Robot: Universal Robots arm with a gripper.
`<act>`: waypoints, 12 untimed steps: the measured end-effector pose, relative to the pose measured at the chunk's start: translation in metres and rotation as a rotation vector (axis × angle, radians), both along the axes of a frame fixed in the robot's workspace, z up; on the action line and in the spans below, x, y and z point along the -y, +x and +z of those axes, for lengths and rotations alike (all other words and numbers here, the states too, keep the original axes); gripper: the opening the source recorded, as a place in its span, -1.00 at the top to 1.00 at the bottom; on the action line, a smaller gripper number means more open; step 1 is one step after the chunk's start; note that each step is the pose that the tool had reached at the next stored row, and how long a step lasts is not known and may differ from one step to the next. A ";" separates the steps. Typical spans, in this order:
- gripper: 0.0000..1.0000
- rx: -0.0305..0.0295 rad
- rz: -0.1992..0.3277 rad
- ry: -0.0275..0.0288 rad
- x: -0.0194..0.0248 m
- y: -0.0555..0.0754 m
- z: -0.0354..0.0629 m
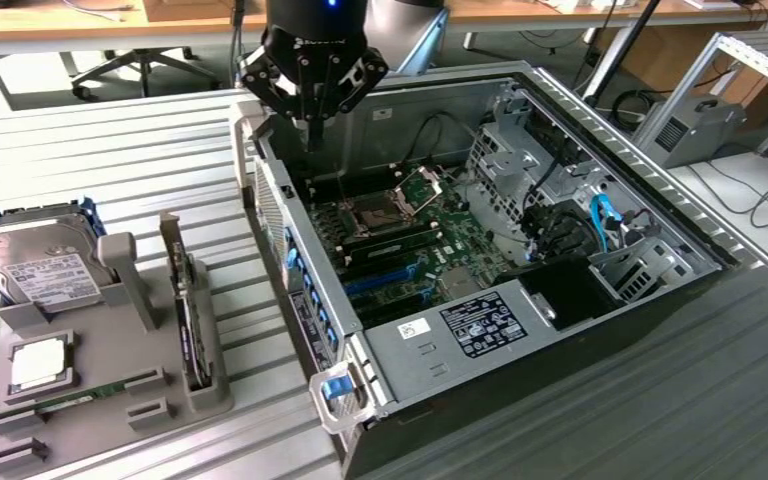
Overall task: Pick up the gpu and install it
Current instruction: 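Reach for the gpu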
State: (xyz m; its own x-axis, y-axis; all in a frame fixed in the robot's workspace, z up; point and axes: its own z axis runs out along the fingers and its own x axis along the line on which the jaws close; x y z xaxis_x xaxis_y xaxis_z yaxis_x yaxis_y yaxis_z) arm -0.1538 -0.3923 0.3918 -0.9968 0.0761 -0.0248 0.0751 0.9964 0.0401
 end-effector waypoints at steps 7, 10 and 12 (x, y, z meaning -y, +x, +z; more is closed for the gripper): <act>0.79 0.0000 0.000 0.0000 0.0000 -0.002 -0.0001; 0.79 0.0001 0.000 0.0001 0.0000 -0.002 -0.0002; 0.79 0.0000 0.000 0.0000 0.0000 -0.003 -0.0004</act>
